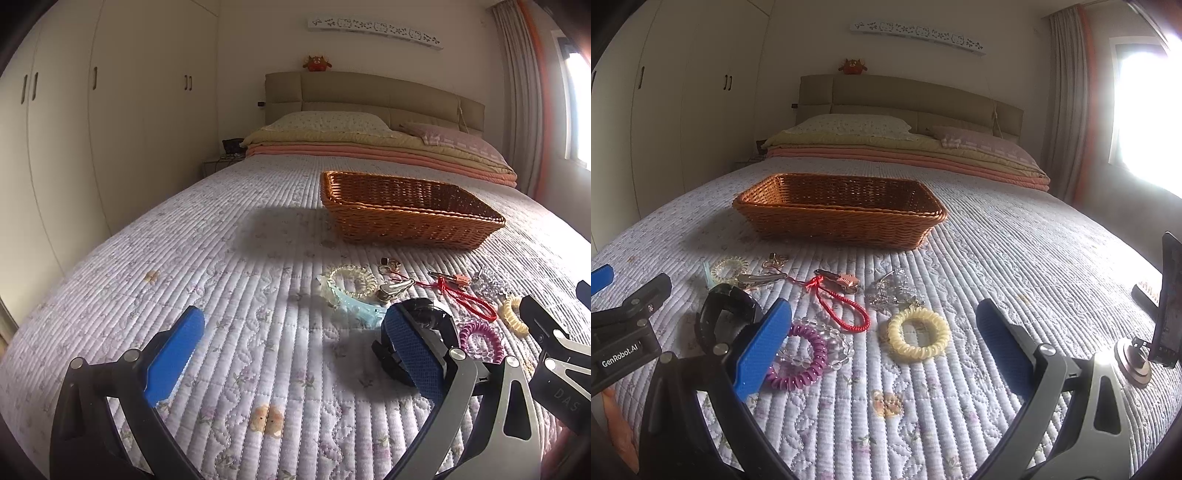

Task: Organize jewelry

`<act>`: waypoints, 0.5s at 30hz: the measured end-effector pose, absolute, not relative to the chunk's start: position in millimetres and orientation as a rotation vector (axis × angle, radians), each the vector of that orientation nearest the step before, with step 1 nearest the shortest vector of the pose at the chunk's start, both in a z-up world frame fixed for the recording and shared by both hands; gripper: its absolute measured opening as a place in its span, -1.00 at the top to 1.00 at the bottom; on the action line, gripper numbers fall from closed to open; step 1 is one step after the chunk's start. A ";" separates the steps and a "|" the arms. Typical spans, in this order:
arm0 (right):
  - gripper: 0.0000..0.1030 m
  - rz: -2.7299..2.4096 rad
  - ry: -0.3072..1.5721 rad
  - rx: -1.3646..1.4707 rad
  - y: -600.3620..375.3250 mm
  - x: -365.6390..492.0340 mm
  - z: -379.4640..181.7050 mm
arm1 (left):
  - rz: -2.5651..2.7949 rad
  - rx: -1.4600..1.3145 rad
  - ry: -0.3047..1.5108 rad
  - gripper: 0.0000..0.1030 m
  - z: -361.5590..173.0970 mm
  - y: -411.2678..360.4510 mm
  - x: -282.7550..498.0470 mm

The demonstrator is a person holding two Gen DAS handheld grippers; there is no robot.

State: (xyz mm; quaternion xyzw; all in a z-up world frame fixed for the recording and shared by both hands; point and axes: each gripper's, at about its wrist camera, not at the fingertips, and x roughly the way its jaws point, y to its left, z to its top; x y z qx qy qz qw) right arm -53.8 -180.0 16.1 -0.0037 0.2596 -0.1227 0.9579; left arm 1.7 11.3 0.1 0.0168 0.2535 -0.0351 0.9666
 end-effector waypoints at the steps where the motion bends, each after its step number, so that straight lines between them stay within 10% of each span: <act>1: -0.86 -0.249 0.523 -0.009 -180.2 -54.8 16.6 | -0.071 0.034 0.508 -0.86 0.6 11.2 0.8; 15: -0.85 -0.247 0.513 -0.027 -174.5 -58.7 19.6 | -0.084 0.018 0.508 -0.86 1.7 12.6 0.7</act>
